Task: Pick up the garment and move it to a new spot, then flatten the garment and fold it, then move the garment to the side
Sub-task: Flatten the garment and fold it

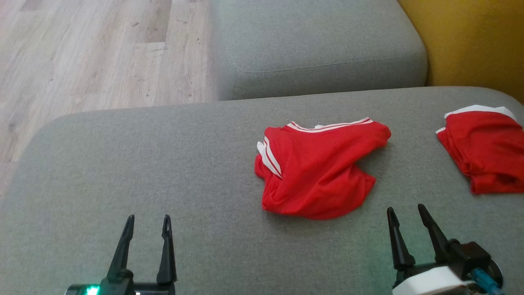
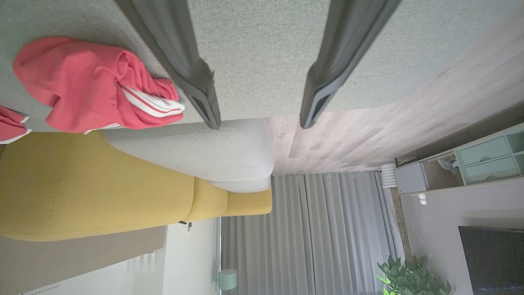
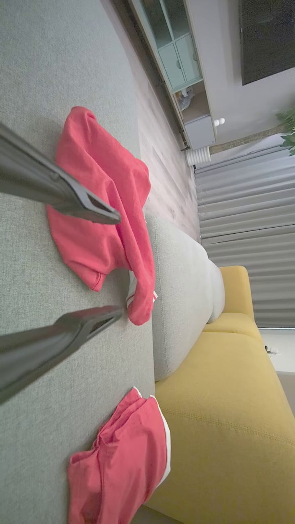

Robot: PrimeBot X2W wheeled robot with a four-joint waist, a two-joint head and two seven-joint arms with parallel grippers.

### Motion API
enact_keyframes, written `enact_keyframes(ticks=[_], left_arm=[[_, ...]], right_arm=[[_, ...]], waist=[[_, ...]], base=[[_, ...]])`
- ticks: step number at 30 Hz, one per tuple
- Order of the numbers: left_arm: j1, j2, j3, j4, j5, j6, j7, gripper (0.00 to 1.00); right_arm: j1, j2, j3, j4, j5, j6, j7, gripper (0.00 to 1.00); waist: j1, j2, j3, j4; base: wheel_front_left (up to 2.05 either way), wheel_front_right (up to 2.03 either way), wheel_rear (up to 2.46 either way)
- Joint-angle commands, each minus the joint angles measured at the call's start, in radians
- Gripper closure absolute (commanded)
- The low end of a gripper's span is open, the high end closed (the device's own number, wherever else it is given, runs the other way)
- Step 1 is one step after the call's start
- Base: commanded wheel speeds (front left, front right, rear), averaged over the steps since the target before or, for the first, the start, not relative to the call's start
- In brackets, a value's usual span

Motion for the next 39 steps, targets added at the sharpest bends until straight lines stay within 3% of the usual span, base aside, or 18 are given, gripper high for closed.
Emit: enact_keyframes(ticks=[1, 14, 22, 31, 36, 39], left_arm=[[-0.034, -0.006, 0.035, -0.028, 0.001, -0.001, -0.010, 0.00], [-0.071, -0.008, 0.011, -0.035, 0.000, -0.007, -0.010, 0.00], [-0.260, -0.006, -0.033, 0.008, 0.023, -0.061, -0.010, 0.00], [-0.676, 0.005, -0.126, 0.274, 0.086, -0.130, 0.025, 0.00], [-0.867, -0.006, -0.181, 0.470, 0.025, -0.150, 0.097, 0.00], [-0.938, -0.008, -0.235, 0.582, -0.074, -0.166, 0.165, 0.00]], right_arm=[[-0.037, -0.005, 0.023, -0.027, -0.002, 0.007, -0.003, 0.00], [-0.050, -0.014, 0.030, -0.039, -0.001, 0.007, -0.003, 0.00], [-0.115, -0.017, 0.049, -0.073, -0.003, 0.007, -0.003, 0.00], [-0.212, -0.017, 0.066, -0.090, -0.007, 0.007, -0.003, 0.00], [-0.255, -0.019, 0.079, -0.098, -0.007, 0.007, -0.003, 0.00], [-0.273, -0.021, 0.091, -0.095, -0.007, 0.007, -0.003, 0.00]], waist=[[-0.0001, 0.0000, 0.002, -0.003], [-0.0001, 0.0000, 0.057, -0.034], [-0.0001, 0.0000, 0.197, -0.086], [-0.0001, 0.0000, 0.360, -0.146], [-0.0001, 0.0000, 0.420, -0.186], [-0.0001, 0.0000, 0.444, -0.210]], base=[[0.00, 0.00, 0.00], [0.00, 0.00, 0.00], [0.00, 0.00, 0.00], [0.00, 0.00, 0.00], [0.00, 0.00, 0.00], [0.00, 0.00, 0.00]])
